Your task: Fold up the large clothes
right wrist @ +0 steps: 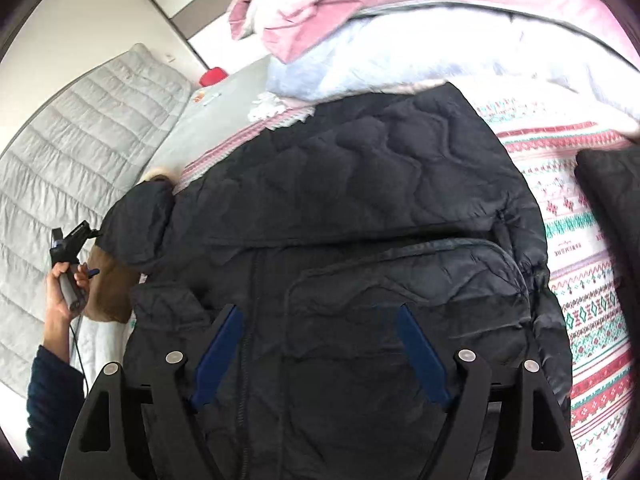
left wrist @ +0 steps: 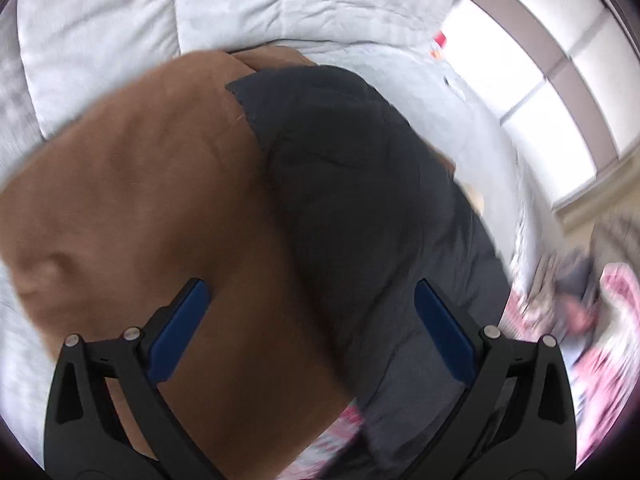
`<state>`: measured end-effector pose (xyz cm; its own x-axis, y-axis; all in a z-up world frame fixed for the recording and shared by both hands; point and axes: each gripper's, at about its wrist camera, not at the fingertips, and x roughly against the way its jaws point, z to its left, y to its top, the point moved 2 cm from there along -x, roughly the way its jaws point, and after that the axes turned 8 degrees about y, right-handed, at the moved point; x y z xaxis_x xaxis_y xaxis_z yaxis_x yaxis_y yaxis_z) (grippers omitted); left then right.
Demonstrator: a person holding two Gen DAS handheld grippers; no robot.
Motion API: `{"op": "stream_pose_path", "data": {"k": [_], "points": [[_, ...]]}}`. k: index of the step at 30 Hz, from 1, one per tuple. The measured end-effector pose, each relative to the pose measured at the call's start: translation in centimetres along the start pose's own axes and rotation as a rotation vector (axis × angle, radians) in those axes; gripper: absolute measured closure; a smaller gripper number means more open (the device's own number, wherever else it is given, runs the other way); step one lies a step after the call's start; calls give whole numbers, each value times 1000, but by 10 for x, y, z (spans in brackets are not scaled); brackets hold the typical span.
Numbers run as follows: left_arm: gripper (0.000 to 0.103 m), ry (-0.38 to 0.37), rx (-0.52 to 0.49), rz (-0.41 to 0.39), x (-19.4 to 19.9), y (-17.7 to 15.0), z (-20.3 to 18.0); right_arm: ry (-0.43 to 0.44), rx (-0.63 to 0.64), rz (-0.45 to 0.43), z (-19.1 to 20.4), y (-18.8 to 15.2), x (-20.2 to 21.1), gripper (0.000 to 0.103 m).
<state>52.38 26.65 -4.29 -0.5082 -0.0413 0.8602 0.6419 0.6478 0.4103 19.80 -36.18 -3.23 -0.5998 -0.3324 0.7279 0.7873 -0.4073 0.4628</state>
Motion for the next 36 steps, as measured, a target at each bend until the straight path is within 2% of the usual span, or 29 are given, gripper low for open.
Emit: {"op": "stream_pose_path", "data": {"k": [2,4,5,6,9,10,14,18,22,26,28,29,30,33,36], "points": [[9,-16,44,-19,-6,4,-1,-2,-18,7,-5,1,-4,22],[25,-20,75,-62,-9,4,-6,-1,-22,15,-9,1,-5,22],[48,-26,83,-84,-9,3,-9,0,-22,14,-9,1,-4,22],[66,-32,83,-89,-11,2,-12,1,-23,12,-9,1,-4,22],[93,-20,44,-113,-6,-2,-27,7,-21,6,-11,3,-1,22],[94,-27,44,-129,-1,-3,-29,4,-21,2,-12,4,1,22],[95,-137,47,-177,29,-12,-48,6,-45,-12,-18,7,9,22],[95,-232,-52,-239,74,-38,-87,13,-81,-39,-27,10,19,22],[95,-341,-211,-277,121,-86,-140,23,-109,-59,-35,13,27,22],[95,-425,-473,-273,153,-166,-198,20,-127,-71,-42,16,31,22],[78,-450,-614,-210,150,-217,-223,12,-148,-66,-48,17,29,22],[55,-456,-672,-175,144,-238,-233,11,-156,-62,-50,17,28,22],[40,-460,-745,-134,135,-263,-243,7,-169,-58,-54,17,27,22],[39,-449,-869,-60,115,-311,-253,-3,-193,-48,-64,16,25,22],[39,-462,-867,14,98,-323,-248,-16,-209,-33,-72,14,24,22]]}}
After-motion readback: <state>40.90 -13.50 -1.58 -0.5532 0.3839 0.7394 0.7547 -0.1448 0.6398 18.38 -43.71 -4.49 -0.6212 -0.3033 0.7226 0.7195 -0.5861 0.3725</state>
